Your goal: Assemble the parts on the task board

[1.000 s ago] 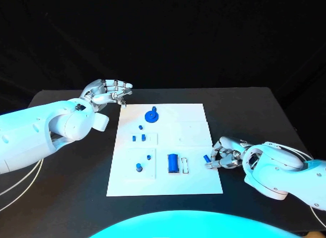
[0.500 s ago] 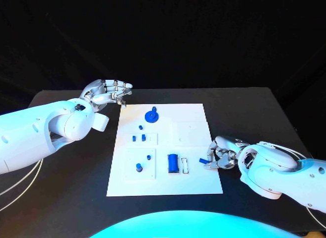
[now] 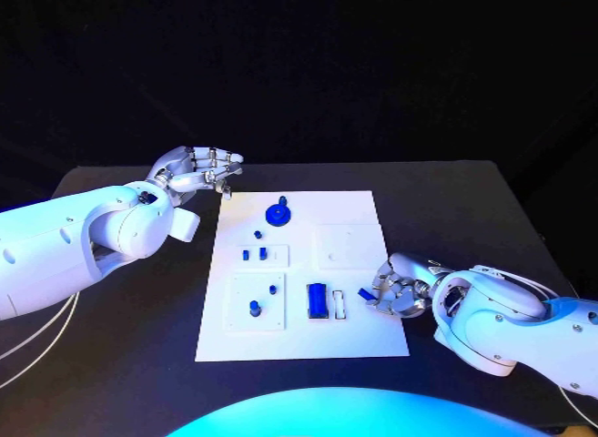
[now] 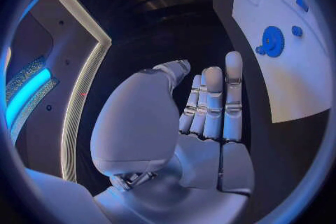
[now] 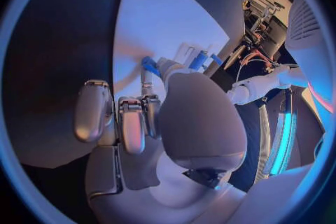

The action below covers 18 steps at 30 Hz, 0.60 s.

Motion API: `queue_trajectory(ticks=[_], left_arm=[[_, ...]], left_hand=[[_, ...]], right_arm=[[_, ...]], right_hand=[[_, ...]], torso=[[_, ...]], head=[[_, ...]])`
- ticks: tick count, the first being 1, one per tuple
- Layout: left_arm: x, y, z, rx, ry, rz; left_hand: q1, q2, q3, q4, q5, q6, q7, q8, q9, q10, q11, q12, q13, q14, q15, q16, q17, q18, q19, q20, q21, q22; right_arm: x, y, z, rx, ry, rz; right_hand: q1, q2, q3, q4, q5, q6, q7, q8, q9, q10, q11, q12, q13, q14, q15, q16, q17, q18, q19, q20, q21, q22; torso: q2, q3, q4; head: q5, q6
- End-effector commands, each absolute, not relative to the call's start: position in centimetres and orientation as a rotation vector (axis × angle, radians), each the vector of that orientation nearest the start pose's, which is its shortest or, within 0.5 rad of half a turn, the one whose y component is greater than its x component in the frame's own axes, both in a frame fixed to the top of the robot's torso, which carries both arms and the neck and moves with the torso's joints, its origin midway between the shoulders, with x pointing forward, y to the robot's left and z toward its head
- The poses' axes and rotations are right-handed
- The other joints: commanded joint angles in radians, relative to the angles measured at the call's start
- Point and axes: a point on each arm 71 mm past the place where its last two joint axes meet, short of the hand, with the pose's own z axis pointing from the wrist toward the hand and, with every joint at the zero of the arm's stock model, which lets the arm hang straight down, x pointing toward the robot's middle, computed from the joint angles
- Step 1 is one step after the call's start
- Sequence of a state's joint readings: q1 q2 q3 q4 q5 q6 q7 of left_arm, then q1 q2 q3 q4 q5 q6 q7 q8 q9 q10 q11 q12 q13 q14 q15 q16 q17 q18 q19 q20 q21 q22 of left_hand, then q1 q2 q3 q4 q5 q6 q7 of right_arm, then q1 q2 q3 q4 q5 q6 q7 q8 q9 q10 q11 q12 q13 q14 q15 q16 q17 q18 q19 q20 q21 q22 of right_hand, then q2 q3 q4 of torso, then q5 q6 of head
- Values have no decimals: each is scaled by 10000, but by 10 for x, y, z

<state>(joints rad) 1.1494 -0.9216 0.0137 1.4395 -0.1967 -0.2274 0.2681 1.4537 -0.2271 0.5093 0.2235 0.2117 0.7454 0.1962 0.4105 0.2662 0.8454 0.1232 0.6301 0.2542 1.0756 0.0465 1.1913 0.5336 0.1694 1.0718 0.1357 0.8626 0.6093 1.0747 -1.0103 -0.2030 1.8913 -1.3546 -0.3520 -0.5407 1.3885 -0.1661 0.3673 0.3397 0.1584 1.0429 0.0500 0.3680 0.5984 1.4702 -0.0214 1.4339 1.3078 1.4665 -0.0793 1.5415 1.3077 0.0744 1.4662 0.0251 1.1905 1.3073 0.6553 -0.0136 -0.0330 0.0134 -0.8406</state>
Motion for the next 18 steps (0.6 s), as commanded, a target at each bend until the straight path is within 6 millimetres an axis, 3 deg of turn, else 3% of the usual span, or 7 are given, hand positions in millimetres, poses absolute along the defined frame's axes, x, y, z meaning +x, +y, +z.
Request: queue_trajectory(ticks=[1, 9, 18], left_arm=[[497, 268, -192, -10274, 15340, -13819], [497, 267, -192, -10266, 15352, -13842], [497, 267, -192, -10266, 15365, -13843]], left_hand=[[-48, 53, 7, 69, -6, -46, -4, 70, -17, -78, 29, 56, -16, -28, 25, 49, -19, 155, 34, 34, -68, -16], [-48, 53, 7, 69, -6, -46, -4, 70, -17, -78, 29, 56, -16, -28, 25, 49, -19, 155, 34, 34, -68, -16], [-36, 65, 16, 66, -3, -44, -5, 77, -21, -79, 27, 62, -21, -29, 23, 51, -21, 155, 36, 32, -69, -17]], right_arm=[[355, -196, -268, 2895, 21416, 5224], [353, -185, -268, 3985, 21927, 5821], [354, -174, -274, 4293, 22260, 6089]], right_hand=[[-401, -65, 1593, -1375, -61, -62, -22, 107, 278, 388, -45, -3, 1629, 899, -70, 43, 1882, -107, 193, -22, 70, 1787], [-1302, -33, 2050, -1447, -89, -117, 19, 178, 387, 391, -11, -8, 1633, 901, -40, 45, 1889, -104, 188, -1, 51, 1781], [-1932, -58, 2179, -1396, -105, -133, 46, 192, 424, 389, 15, -10, 1638, 901, -18, 45, 1888, -98, 177, 20, 16, 1772]], torso=[[4, -8, 9], [3, -17, 8], [11, 1, 17]], head=[[8, -7], [2, -25], [21, -51]])
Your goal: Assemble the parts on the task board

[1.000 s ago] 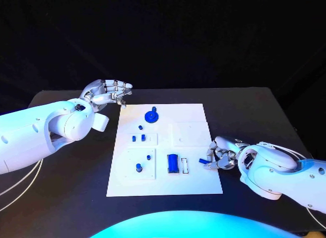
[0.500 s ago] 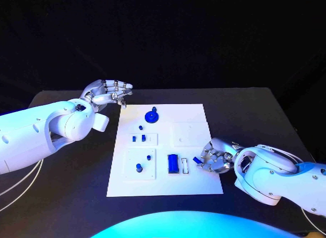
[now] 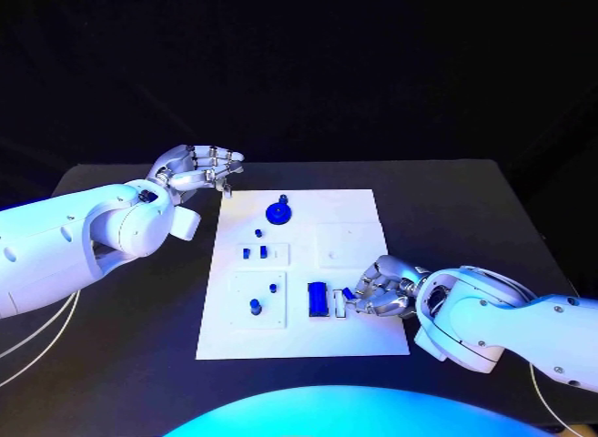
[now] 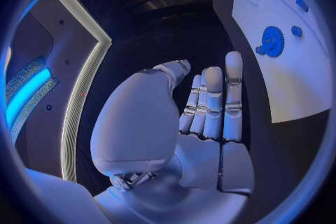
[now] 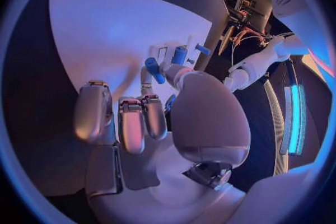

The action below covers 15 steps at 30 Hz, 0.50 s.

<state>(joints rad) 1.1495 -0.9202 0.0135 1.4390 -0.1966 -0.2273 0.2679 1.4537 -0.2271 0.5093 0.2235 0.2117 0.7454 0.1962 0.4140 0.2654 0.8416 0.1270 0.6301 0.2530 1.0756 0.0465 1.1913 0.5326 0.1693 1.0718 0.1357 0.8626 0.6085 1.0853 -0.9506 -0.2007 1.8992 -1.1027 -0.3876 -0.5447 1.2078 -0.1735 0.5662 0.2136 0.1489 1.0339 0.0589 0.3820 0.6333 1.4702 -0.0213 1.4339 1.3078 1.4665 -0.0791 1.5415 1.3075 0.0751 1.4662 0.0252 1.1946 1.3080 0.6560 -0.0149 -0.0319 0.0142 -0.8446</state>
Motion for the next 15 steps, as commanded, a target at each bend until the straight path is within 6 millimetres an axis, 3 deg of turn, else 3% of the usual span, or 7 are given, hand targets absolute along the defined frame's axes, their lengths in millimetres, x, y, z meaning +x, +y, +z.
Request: queue_trajectory(ticks=[1, 15], left_arm=[[497, 267, -192, -10267, 15365, -13841], [497, 267, -192, -10276, 15387, -13833]], left_hand=[[-36, 65, 16, 66, -3, -44, -5, 43, -13, -42, -11, 62, -9, -29, 23, 51, -11, 156, 36, 32, -69, -9], [-36, 65, 16, 66, -3, -44, -5, 43, -13, -42, -11, 62, -9, -29, 23, 51, -11, 156, 36, 32, -69, -9]], right_arm=[[354, -173, -275, 4299, 22283, 6115], [355, -164, -279, 4207, 22478, 6269]], right_hand=[[-212, 2, 192, -121, -12, -41, -40, 55, 78, 387, 18, -15, 1635, 901, -17, 45, 1892, -105, 177, 21, -25, 1765], [-919, -138, 140, 36, -23, -13, -19, 56, 92, 403, 39, 21, 1666, 902, 2, 46, 1894, -102, 174, 41, -35, 1762]], torso=[[4, 15, 6], [4, 11, -5]], head=[[15, -14], [33, -47]])
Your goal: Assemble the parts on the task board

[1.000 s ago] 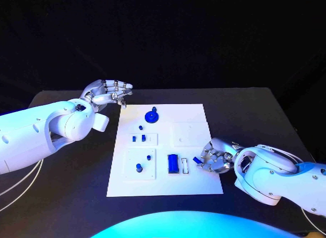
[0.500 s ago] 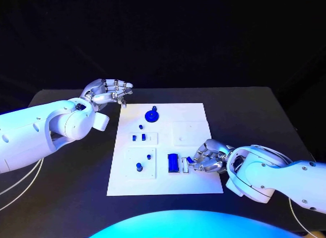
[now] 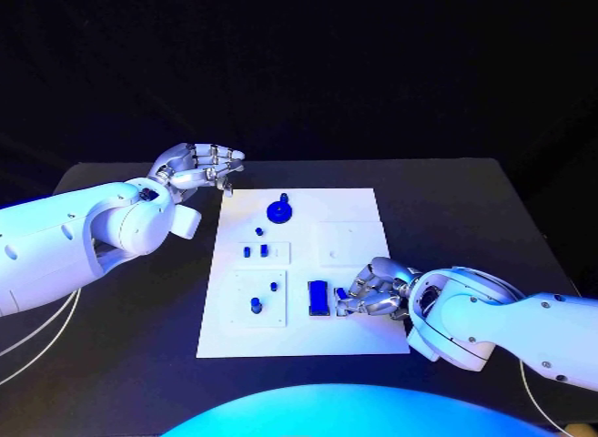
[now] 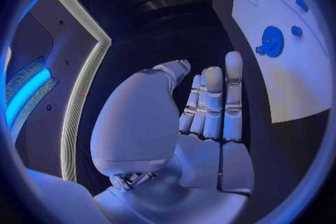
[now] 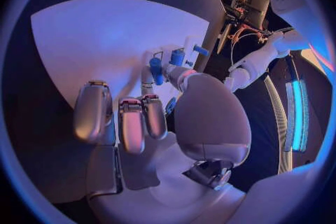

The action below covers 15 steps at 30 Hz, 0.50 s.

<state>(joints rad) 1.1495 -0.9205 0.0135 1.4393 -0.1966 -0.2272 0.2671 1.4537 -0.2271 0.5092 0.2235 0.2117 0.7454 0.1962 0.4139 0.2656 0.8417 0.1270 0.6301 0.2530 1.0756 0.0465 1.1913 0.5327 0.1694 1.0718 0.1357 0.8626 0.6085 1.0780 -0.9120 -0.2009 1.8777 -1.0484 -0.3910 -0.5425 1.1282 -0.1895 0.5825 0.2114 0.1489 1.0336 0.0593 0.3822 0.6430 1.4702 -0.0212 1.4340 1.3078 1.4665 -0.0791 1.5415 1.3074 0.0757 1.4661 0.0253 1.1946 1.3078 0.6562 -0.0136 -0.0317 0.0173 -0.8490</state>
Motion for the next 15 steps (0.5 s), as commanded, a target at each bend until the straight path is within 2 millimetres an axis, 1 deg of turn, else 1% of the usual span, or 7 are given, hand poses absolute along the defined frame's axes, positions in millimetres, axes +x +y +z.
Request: queue_trajectory(ticks=[1, 4, 12, 14, 15], left_arm=[[497, 267, -192, -10277, 15390, -13833], [497, 267, -192, -10277, 15397, -13830], [497, 268, -193, -10282, 15410, -13820], [497, 268, -193, -10282, 15414, -13821], [497, 268, -193, -10282, 15416, -13821]], left_hand=[[-36, 65, 16, 66, -3, -44, -5, 43, -15, -43, -11, 62, -9, -29, 23, 51, -12, 155, 36, 33, -69, -9], [-34, 71, 19, 69, -4, -45, -3, 53, -23, -48, -9, 71, -17, -29, 23, 54, -16, 155, 38, 32, -71, -11], [-34, 71, 19, 69, -4, -45, -3, 53, -23, -48, -9, 71, -17, -29, 23, 54, -16, 155, 38, 32, -71, -11], [-34, 71, 19, 69, -4, -45, -3, 53, -23, -48, -9, 71, -17, -29, 23, 54, -16, 155, 38, 32, -71, -11], [-34, 71, 19, 69, -4, -45, -3, 53, -23, -48, -9, 71, -17, -29, 23, 54, -16, 155, 38, 32, -71, -11]], right_arm=[[355, -164, -279, 4196, 22504, 6255], [356, -164, -280, 4142, 22582, 6240], [356, -162, -280, 4003, 22672, 6336], [356, -162, -280, 3993, 22659, 6337], [356, -162, -280, 3984, 22650, 6335]], right_hand=[[-157, 14, -28, 67, -23, -8, -22, 54, -5, 400, 40, 17, 1663, 902, 2, 46, 1894, -107, 173, 41, -39, 1763], [-243, -12, -44, 92, -24, -6, -19, 51, -5, 399, 43, 15, 1663, 901, 5, 45, 1893, -103, 167, 44, -64, 1757], [-683, -263, -276, 261, -31, 21, -3, 32, -16, 398, 60, 15, 1667, 899, 21, 41, 1884, -101, 161, 59, -81, 1753], [-804, -299, -382, 349, -29, 30, 2, 24, -23, 394, 65, 7, 1662, 899, 25, 41, 1883, -97, 157, 63, -99, 1749], [-956, -355, -535, 447, -52, 48, 13, 26, -23, 393, 75, 3, 1660, 898, 33, 39, 1876, -97, 153, 68, -110, 1746]], torso=[[2, -1, -7], [-3, -6, -1], [-10, -3, -7], [-10, -3, -9], [-9, -4, -8]], head=[[2, -3], [7, -18], [18, -34], [19, -22], [19, -17]])
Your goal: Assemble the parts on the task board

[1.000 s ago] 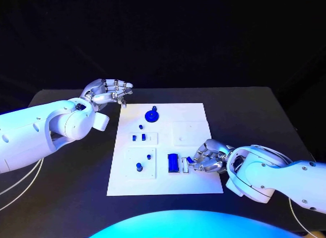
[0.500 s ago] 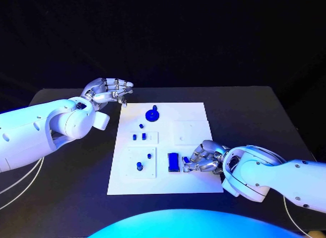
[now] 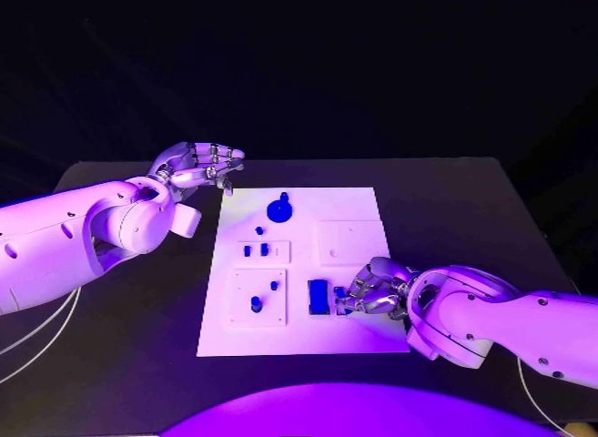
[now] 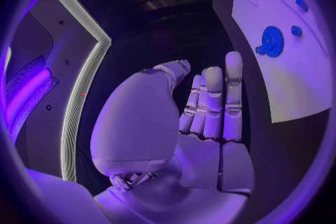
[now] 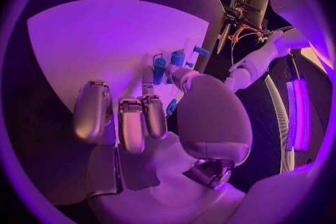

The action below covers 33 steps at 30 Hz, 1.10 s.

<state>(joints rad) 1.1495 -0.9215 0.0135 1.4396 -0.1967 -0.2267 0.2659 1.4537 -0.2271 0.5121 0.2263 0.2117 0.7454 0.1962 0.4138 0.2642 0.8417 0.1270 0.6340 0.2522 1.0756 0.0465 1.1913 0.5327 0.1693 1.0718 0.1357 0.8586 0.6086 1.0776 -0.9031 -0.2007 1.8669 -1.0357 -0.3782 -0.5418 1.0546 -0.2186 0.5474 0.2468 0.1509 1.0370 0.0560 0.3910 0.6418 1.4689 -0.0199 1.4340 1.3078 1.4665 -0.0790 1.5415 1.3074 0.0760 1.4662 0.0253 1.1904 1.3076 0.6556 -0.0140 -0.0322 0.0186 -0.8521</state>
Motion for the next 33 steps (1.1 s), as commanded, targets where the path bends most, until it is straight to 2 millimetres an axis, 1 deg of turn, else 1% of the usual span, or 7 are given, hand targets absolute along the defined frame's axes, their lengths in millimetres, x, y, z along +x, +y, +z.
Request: queue_trajectory(ticks=[1, 5, 16, 18, 24, 27, 33], left_arm=[[497, 268, -193, -10283, 15417, -13821], [497, 268, -193, -10286, 15421, -13815], [497, 269, -193, -10292, 15414, -13784], [497, 269, -193, -10292, 15413, -13784], [497, 270, -193, -10297, 15405, -13767], [497, 270, -193, -10298, 15404, -13763], [497, 269, -193, -10295, 15412, -13772]], left_hand=[[-34, 71, -10, 40, -4, -45, -3, 53, -9, -48, -9, 32, -9, -30, 23, 54, -16, 155, 38, 31, -32, -12], [-34, 71, -10, 40, -4, -45, -3, 53, -9, -48, -9, 32, -9, -30, 23, 54, -16, 155, 38, 31, -32, -12], [-42, 75, -11, 49, -5, -48, -1, 59, -16, -53, -6, 38, -15, -31, 25, 56, -20, 155, 40, 32, -34, -14], [-42, 75, -11, 49, -5, -48, -1, 59, -16, -53, -6, 38, -15, -31, 25, 56, -20, 155, 40, 32, -34, -14], [-42, 75, -11, 49, -5, -48, -1, 59, -16, -53, -6, 38, -15, -31, 25, 56, -20, 155, 40, 32, -34, -14], [-42, 75, -11, 49, -5, -48, -1, 59, -16, -53, -6, 38, -15, -31, 25, 56, -20, 155, 40, 32, -34, -14], [-42, 75, -11, 49, -5, -48, -1, 59, -16, -53, -6, 38, -15, -31, 25, 56, -20, 155, 40, 32, -34, -14]], right_arm=[[356, -162, -280, 3979, 22642, 6333], [357, -162, -281, 3944, 22606, 6360], [357, -162, -281, 3863, 22593, 6428], [357, -162, -281, 3794, 22640, 6477], [355, -164, -281, 3508, 22878, 6728], [354, -166, -281, 3398, 22959, 6767], [354, -167, -282, 3335, 22963, 6779]], right_hand=[[-336, -120, -319, 157, -95, 26, 52, -58, -7, 402, 68, -6, 1654, 896, 38, 36, 1869, -100, 152, 70, -73, 1747], [-602, -259, -983, 320, -139, 27, 26, -52, 20, 393, 48, -26, 1644, 890, 21, 27, 1846, -92, 139, 61, -111, 1739], [-626, -252, -1222, 358, -133, 14, 19, -57, 29, 379, 42, -55, 1626, 886, 16, 20, 1827, -86, 129, 55, -150, 1730], [-508, -217, -1297, 306, -119, 8, 16, -58, 35, 380, 39, -53, 1628, 886, 13, 20, 1828, -86, 128, 52, -148, 1730], [432, -77, -1505, -150, -87, -24, 26, -87, 43, 378, 44, -53, 1634, 886, 17, 19, 1830, -92, 129, 52, -126, 1737], [709, -19, -1491, -287, -63, -23, 18, -107, 30, 381, 39, -45, 1641, 890, 14, 25, 1846, -92, 129, 54, -123, 1738], [806, 29, -1483, -321, -60, -13, 22, -120, 18, 380, 40, -47, 1641, 889, 14, 24, 1844, -94, 132, 55, -114, 1740]], torso=[[-3, 0, -3], [-1, 1, -4], [-4, -2, -9], [-5, 0, -10], [-3, 5, 3], [0, 4, -7], [-2, 7, -10]], head=[[6, 15], [1, 11], [4, -2], [-1, -3], [0, -6], [10, -6], [9, 13]])
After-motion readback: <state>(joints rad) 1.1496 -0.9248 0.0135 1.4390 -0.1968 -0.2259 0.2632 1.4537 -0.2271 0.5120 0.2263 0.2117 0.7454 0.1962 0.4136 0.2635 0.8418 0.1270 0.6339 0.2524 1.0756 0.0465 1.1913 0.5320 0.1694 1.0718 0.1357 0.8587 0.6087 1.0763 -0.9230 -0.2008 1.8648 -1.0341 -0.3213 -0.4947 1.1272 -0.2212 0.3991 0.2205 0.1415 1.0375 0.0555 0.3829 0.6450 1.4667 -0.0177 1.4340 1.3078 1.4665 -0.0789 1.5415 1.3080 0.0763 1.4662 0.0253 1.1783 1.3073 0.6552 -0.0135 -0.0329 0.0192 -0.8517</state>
